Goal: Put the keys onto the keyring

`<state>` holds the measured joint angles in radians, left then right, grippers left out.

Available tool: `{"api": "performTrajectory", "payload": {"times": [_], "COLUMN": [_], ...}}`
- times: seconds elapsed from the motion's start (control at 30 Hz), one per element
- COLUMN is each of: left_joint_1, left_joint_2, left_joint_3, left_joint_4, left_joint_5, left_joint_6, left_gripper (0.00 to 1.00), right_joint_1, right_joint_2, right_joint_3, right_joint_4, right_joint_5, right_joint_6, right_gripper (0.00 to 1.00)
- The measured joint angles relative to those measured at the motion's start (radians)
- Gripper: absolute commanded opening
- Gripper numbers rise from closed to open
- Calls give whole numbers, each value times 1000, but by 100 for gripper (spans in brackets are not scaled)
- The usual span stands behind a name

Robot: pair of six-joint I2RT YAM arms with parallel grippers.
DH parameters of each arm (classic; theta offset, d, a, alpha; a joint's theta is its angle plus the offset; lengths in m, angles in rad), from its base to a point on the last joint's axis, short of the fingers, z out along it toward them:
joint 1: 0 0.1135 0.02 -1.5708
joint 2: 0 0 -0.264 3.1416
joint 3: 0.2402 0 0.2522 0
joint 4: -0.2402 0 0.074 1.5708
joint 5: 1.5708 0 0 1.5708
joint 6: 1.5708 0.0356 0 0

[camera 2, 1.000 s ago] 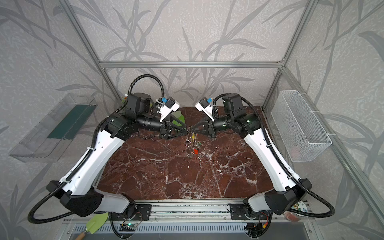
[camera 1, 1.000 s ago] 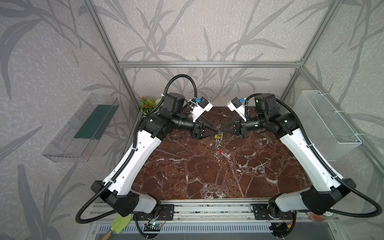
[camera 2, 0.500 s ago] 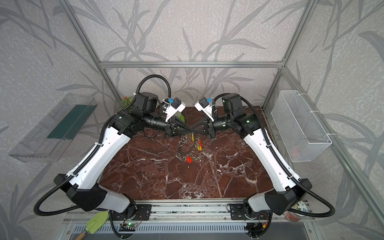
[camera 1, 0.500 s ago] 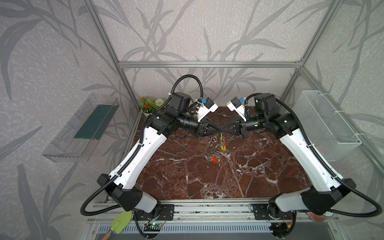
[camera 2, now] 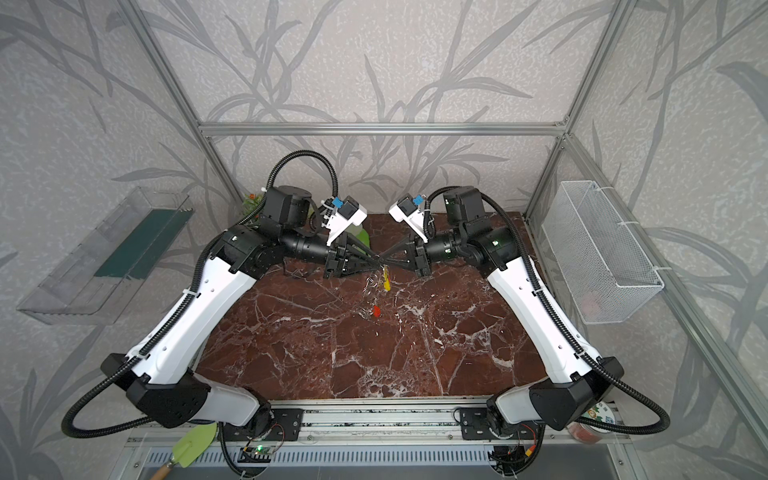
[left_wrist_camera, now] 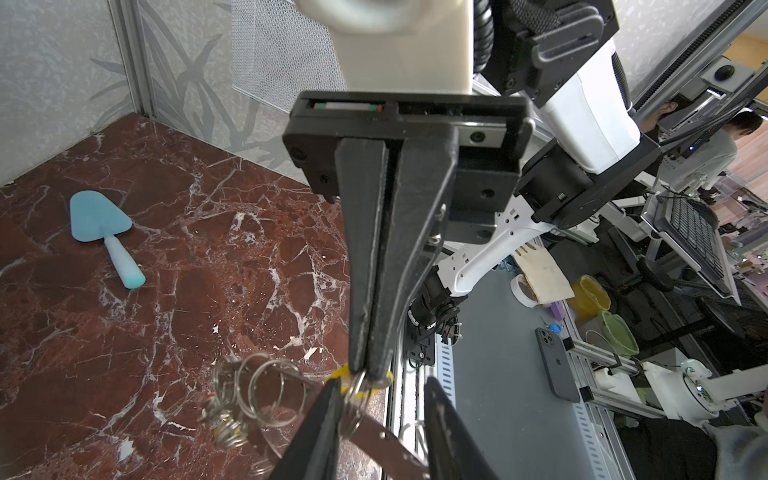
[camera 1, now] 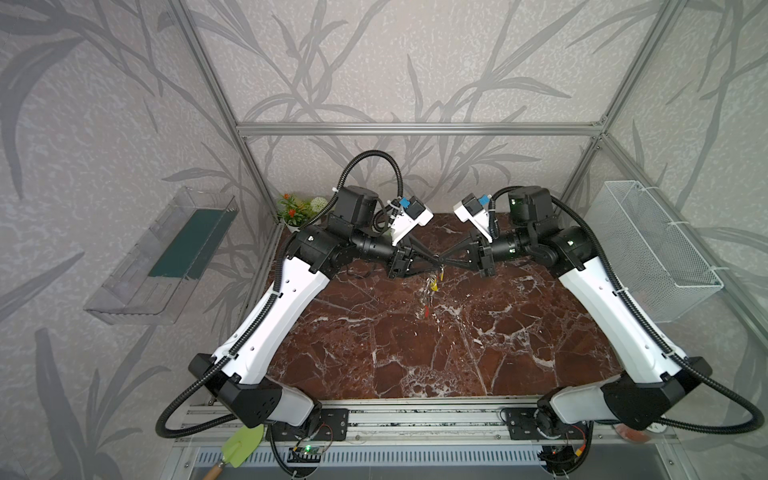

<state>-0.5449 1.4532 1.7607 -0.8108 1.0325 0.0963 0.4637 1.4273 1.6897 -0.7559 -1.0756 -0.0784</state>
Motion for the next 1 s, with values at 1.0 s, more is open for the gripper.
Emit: {"api": "performTrajectory", "payload": {"times": [1.0], "left_joint_1": [4], "left_joint_2": [-114], "left_joint_3": [-248], "left_joint_4": [285], "left_joint_5": [-52], "left_joint_6": [-225], "left_gripper": [0], "right_joint_1": [-62], "right_joint_2": [-50], "right_joint_3": [-129], "right_joint_4": [224], "right_joint_5": [3], "right_joint_6": [198], "right_gripper": [39]}}
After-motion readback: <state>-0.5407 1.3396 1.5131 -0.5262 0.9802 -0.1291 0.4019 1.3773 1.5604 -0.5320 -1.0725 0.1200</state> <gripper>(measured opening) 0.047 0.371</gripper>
